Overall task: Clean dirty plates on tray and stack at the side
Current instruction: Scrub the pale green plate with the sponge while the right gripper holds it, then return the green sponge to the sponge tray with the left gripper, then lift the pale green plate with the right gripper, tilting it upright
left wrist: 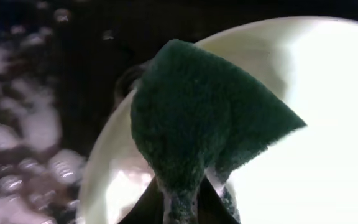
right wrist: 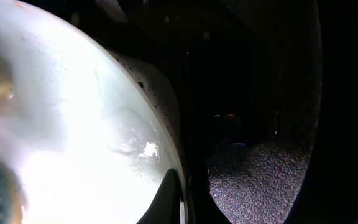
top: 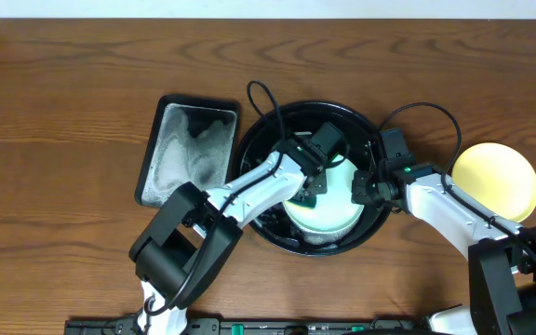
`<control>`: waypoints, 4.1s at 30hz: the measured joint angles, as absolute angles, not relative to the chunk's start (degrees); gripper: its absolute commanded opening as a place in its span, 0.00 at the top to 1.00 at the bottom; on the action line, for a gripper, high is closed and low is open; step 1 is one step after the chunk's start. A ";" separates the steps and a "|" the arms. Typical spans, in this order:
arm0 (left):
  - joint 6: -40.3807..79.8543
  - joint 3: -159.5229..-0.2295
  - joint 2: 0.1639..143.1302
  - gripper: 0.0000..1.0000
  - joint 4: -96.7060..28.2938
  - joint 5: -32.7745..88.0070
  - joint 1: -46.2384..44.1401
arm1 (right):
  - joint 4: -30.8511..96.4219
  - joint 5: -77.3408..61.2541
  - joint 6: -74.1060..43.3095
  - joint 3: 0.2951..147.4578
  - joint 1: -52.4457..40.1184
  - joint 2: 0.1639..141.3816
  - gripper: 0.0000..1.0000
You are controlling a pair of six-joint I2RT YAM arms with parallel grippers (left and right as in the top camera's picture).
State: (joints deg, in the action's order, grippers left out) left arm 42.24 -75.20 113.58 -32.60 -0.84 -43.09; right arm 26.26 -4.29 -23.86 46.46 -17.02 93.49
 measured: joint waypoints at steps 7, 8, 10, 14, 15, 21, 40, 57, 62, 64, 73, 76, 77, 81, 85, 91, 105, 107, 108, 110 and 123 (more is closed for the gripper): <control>47.62 -74.32 114.65 0.92 -23.03 11.75 -42.39 | 26.26 -4.27 -23.92 46.46 -17.02 93.49 0.99; 47.97 -74.32 114.72 0.93 -22.87 12.47 -42.50 | 26.26 -4.27 -23.92 46.46 -17.02 93.49 0.99; 48.62 -74.32 114.76 0.92 -23.00 13.89 -42.74 | 26.26 -4.27 -23.92 46.46 -17.02 93.49 0.99; 50.41 -74.35 114.76 0.92 -24.73 17.10 -42.87 | 26.26 -4.27 -23.92 46.46 -17.02 93.49 0.99; 50.63 -74.41 114.76 0.92 -25.54 18.00 -42.87 | 26.26 -4.27 -23.92 46.46 -17.02 93.49 0.99; 49.45 -75.55 114.65 0.93 -33.06 16.47 -43.42 | 26.26 -4.27 -23.92 46.46 -17.02 93.49 0.99; 38.44 -79.35 114.72 0.92 -43.88 -18.22 -44.66 | 27.20 -6.39 -24.60 46.48 -17.65 93.51 0.99; 34.35 -82.91 94.91 0.85 -52.77 -27.27 -32.47 | 27.53 -5.08 -24.62 46.83 -17.65 93.60 0.99; 28.86 -83.02 91.77 0.86 -53.23 -16.32 -19.11 | 27.16 -5.10 -23.97 46.83 -17.63 93.60 0.99; 25.26 -82.37 92.20 0.86 -52.49 -10.41 -14.09 | 26.98 -5.13 -22.65 46.83 -17.61 93.60 0.99; 10.83 -75.02 99.00 0.67 -49.21 6.13 -4.27 | 26.46 -5.21 -18.06 46.83 -17.50 93.58 0.99; 8.38 -74.26 101.67 0.55 -49.21 7.66 -3.99 | 26.52 -5.37 -16.71 46.76 -17.47 92.97 0.99; 7.64 -74.24 102.04 0.48 -49.08 8.08 -3.95 | 26.57 -5.41 -16.25 46.68 -17.47 92.49 0.99; 6.61 -74.28 101.43 0.39 -49.08 9.02 -3.95 | 27.18 -5.10 -14.02 46.19 -17.47 87.24 0.99; 6.50 -74.30 98.85 0.32 -49.39 9.13 -3.95 | 27.22 -4.84 -12.10 46.19 -17.50 79.70 0.99; 6.20 -74.72 90.80 0.19 -50.22 9.13 -3.95 | 27.20 -1.10 -9.47 46.19 -18.37 74.02 0.99; 6.17 -75.13 88.05 0.18 -50.33 9.15 -3.95 | 28.10 26.02 -5.96 46.19 -34.74 63.81 0.99; 6.17 -75.13 88.05 0.18 -50.33 9.15 -3.95 | 28.38 30.04 -5.61 46.19 -37.85 62.67 0.99; 6.17 -75.13 88.05 0.18 -50.35 9.15 -3.95 | 28.47 31.94 -5.45 46.19 -39.40 62.28 0.99; 6.17 -75.13 88.05 0.18 -50.35 9.15 -3.95 | 28.47 35.90 -4.80 46.19 -42.54 61.91 0.99; 6.17 -75.13 88.05 0.18 -50.35 9.15 -3.95 | 27.79 62.57 2.15 46.19 -60.71 61.84 0.99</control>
State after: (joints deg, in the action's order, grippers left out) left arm 6.17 -75.13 88.05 -50.35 9.15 -3.95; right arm 27.79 62.57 2.15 46.19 -60.71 61.84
